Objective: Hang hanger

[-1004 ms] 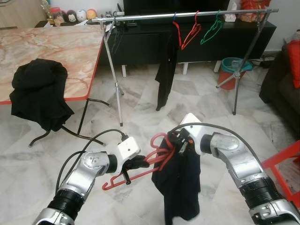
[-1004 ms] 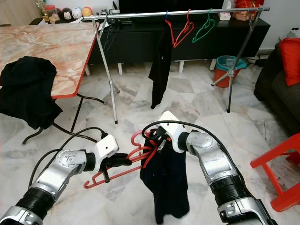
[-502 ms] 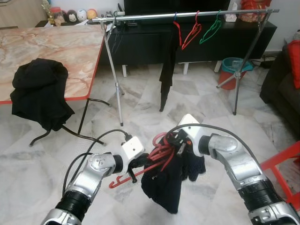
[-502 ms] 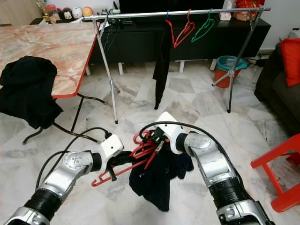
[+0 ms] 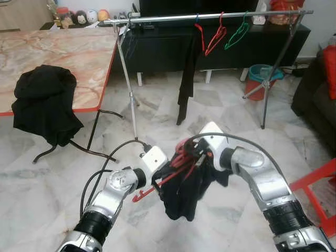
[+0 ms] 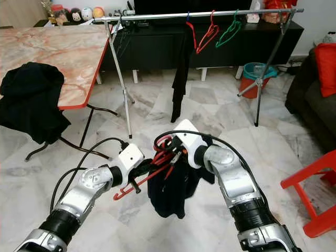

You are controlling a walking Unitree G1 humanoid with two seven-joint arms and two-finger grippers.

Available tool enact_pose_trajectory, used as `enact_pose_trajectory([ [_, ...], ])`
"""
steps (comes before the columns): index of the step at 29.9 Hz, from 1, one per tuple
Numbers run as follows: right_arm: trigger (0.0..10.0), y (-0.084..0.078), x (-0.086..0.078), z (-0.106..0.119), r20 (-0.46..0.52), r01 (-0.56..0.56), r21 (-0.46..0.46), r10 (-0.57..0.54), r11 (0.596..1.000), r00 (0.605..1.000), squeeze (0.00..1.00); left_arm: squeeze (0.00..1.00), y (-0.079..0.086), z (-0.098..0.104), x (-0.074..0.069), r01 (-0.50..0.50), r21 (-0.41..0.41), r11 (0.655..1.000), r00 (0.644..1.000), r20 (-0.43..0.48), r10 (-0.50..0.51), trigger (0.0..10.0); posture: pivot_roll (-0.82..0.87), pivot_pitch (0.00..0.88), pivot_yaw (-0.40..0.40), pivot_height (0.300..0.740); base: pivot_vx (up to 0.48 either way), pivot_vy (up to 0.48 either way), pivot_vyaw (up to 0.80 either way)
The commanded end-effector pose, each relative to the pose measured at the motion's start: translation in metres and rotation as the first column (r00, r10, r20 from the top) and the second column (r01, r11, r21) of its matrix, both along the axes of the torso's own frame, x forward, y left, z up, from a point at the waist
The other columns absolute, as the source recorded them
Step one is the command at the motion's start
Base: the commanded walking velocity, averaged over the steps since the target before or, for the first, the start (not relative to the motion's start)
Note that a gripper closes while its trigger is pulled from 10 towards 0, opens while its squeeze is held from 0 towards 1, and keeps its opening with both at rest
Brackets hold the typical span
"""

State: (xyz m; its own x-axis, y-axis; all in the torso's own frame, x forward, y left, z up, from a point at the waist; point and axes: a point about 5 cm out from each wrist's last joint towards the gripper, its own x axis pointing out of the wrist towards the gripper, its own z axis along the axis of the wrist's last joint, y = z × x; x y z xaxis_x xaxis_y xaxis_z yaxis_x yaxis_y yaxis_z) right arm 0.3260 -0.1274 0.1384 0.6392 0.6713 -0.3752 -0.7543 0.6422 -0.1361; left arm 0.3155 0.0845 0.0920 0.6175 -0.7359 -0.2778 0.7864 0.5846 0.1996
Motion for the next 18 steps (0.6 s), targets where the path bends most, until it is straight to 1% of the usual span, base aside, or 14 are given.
enact_pose_trajectory([
  [1,10.0,0.0083,-0.0058,-0.0028,-0.016,-0.047,0.013,0.047,0.999,0.999,0.00,0.00,0.0015,0.0158,0.0088,-0.031,-0.040,0.999,0.997,0.068,0.034,10.0,0.00,0.043,-0.014,0.740,0.000,0.000,0.00],
  [6,10.0,0.0074,-0.0074,-0.0038,-0.020,-0.043,0.018,0.043,0.999,0.999,0.00,0.00,0.0013,0.0151,0.0094,-0.041,-0.046,0.998,0.996,0.075,0.044,10.0,0.00,0.043,-0.013,0.740,0.000,0.000,0.00],
  [9,10.0,0.0061,-0.0081,-0.0061,-0.027,-0.027,0.018,0.027,0.999,0.999,0.00,0.00,-0.0031,0.0149,0.0083,-0.031,-0.066,0.997,0.997,0.072,0.035,10.0,0.00,0.041,-0.011,0.740,0.000,0.000,0.00],
  [10,10.0,0.0068,-0.0087,-0.0062,-0.025,-0.031,0.017,0.031,0.999,0.999,0.08,0.00,-0.0040,0.0159,0.0082,-0.028,-0.080,0.996,0.997,0.073,0.034,10.0,0.00,0.041,-0.011,0.740,0.000,0.000,0.00],
  [12,10.0,0.0071,-0.0089,-0.0061,-0.025,-0.032,0.017,0.032,0.999,0.999,0.08,0.00,-0.0043,0.0163,0.0082,-0.027,-0.085,0.996,0.997,0.074,0.034,10.0,0.00,0.041,-0.011,0.740,0.000,0.000,0.00],
  [13,10.0,0.0077,-0.0090,-0.0056,-0.022,-0.034,0.021,0.034,0.999,0.999,0.70,0.00,-0.0040,0.0173,0.0090,-0.033,-0.097,0.995,0.996,0.076,0.041,10.0,0.00,0.041,-0.011,0.740,0.000,0.000,0.00],
  [14,10.0,0.0077,-0.0090,-0.0056,-0.022,-0.034,0.021,0.034,0.999,0.999,0.70,0.00,-0.0040,0.0173,0.0090,-0.033,-0.097,0.995,0.996,0.076,0.041,10.0,0.00,0.041,-0.011,0.740,0.000,0.000,0.00],
  [15,10.0,0.0077,-0.0088,-0.0055,-0.021,-0.034,0.021,0.034,0.999,0.999,0.78,0.00,-0.0040,0.0176,0.0093,-0.034,-0.100,0.994,0.996,0.076,0.042,10.0,0.00,0.040,-0.012,0.740,0.000,0.000,0.00],
  [17,10.0,0.0076,-0.0087,-0.0053,-0.020,-0.034,0.020,0.034,0.999,0.999,0.78,0.00,-0.0043,0.0182,0.0096,-0.032,-0.109,0.994,0.997,0.073,0.040,10.0,0.00,0.040,-0.012,0.740,0.000,0.000,0.00],
  [18,10.0,0.0074,-0.0088,-0.0053,-0.020,-0.034,0.019,0.035,0.999,0.999,0.96,0.00,-0.0047,0.0183,0.0093,-0.027,-0.114,0.993,0.997,0.071,0.036,10.0,-0.01,0.039,-0.013,0.740,0.000,0.000,0.00],
])
